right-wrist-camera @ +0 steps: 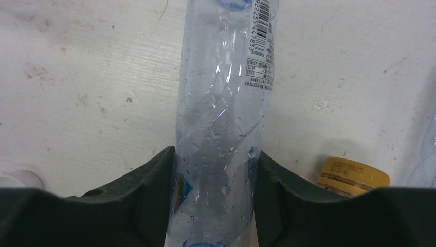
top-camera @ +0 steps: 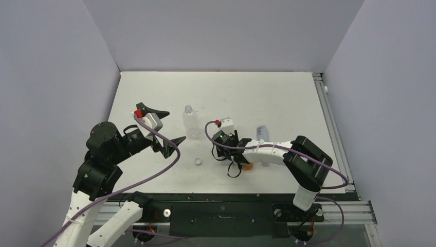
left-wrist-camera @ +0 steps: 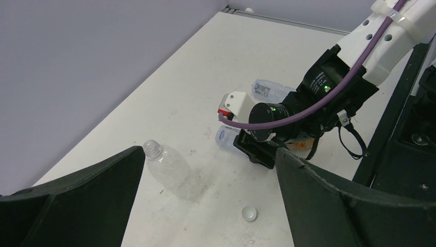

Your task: Unscrew the bottle caps

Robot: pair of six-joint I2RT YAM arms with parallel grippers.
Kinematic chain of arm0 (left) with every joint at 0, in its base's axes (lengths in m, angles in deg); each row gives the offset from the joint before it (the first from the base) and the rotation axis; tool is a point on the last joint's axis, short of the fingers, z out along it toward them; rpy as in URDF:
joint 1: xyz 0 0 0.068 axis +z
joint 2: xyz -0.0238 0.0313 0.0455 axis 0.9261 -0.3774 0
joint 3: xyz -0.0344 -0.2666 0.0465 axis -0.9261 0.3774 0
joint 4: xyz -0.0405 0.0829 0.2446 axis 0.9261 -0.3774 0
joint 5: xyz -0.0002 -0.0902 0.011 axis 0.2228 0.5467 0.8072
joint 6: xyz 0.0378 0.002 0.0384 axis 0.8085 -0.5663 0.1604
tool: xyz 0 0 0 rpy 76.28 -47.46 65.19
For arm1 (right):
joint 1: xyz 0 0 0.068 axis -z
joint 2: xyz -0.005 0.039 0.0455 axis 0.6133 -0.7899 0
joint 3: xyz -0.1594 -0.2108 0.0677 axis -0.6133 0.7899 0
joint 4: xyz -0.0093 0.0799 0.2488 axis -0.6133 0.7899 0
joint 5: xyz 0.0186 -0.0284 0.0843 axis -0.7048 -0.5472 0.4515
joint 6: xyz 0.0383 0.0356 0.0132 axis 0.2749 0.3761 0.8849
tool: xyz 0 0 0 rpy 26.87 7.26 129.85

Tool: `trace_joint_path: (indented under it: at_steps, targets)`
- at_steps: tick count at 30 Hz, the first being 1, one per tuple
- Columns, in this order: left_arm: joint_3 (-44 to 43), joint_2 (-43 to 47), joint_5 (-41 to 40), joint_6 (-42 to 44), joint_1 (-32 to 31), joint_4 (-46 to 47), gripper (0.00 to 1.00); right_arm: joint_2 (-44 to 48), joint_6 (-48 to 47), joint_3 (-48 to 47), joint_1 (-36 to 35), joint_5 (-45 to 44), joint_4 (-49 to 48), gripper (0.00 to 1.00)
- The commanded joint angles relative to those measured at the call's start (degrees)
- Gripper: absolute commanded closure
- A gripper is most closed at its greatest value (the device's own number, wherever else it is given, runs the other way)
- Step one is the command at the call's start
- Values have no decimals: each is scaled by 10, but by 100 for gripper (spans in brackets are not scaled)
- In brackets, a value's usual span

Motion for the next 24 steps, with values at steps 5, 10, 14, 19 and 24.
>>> trace_joint_path:
  at_steps: [5,10,14,19,24]
  targets:
    - [-19,1,7,57,3,79,3,153,-13,-28,0,-11,22,59]
    - [-14,5,83,235,2,89,3,254,-17,-65,10,49,73,61]
    - [10,18,127,485,-2,87,3,300,-22,-133,25,150,125,62]
    - [77,44,182,732,-3,143,3,301,-45,-253,9,265,186,63]
    - [86,34,200,836,-4,162,3,287,-62,-339,-22,338,234,63]
